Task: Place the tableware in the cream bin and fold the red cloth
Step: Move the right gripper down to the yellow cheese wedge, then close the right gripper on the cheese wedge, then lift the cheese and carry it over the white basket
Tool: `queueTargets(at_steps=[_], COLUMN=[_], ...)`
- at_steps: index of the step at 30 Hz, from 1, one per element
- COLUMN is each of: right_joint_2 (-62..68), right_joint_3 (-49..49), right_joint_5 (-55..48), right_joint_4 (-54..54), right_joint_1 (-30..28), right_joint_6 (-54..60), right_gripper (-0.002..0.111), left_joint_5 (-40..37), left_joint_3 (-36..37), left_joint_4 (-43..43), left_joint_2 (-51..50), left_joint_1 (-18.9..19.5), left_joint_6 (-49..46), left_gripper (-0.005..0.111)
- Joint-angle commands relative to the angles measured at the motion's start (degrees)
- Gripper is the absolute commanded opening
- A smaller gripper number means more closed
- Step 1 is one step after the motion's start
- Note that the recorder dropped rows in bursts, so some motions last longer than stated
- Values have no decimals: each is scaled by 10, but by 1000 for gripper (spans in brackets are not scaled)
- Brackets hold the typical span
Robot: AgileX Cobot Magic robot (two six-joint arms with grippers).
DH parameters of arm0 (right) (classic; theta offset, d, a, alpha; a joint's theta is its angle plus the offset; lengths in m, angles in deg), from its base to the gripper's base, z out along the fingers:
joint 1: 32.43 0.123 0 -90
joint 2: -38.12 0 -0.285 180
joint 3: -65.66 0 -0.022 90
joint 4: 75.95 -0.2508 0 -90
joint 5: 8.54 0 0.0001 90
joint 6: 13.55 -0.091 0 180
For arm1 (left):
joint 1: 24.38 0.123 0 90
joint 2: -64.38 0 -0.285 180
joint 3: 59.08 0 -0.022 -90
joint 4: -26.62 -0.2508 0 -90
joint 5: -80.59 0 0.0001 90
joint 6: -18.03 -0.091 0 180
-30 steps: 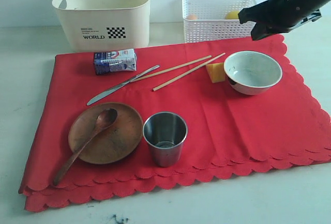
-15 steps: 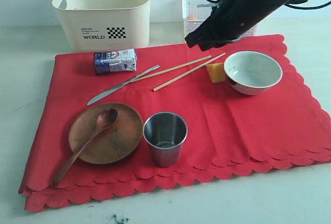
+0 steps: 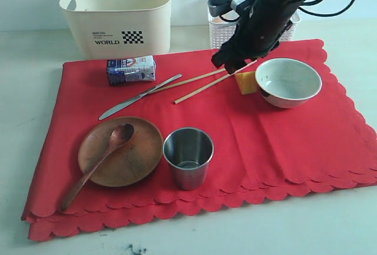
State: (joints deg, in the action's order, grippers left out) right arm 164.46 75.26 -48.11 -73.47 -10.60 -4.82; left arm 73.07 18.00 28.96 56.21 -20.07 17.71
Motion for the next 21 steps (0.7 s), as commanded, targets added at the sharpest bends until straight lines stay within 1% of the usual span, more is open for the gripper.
queueTargets(at_steps=[1, 4, 7, 11, 14, 15, 17, 18, 19, 20, 21], right_joint_2=[43, 82, 118, 133, 135, 135, 135, 135, 135, 135, 135], right_joint_3=[58, 101, 133, 138, 138, 138, 138, 138, 138, 138, 138], right_joint_5=[-47, -75, -107, -126, -127, -127, -127, -127, -127, -127, -127], right_joint_4=[42, 49, 101, 109, 97, 97, 91, 90, 89, 88, 88], right_joint_1=[5, 5, 8, 8, 8, 8, 8, 8, 8, 8, 8], right_joint_6=[-16, -17, -46, -49, -49, -48, -48, -48, -48, -49, -49], right_gripper=[58, 58, 58, 58, 54, 52, 39, 28, 23, 14, 10], left_joint_5=[2, 2, 2, 2, 2, 2, 2, 2, 2, 2, 2], left_joint_3=[1, 1, 1, 1, 1, 1, 1, 1, 1, 1, 1], left_joint_4=[0, 0, 0, 0, 0, 0, 0, 0, 0, 0, 0], left_joint_2=[4, 4, 4, 4, 4, 4, 4, 4, 4, 4, 4], left_joint_1=[-4, -4, -4, -4, -4, -4, -4, -4, -4, -4, -4], left_joint_6=[-1, -1, -1, -1, -1, -1, -1, -1, -1, -1, -1], left_gripper=[2, 2, 2, 2, 2, 2, 2, 2, 2, 2, 2])
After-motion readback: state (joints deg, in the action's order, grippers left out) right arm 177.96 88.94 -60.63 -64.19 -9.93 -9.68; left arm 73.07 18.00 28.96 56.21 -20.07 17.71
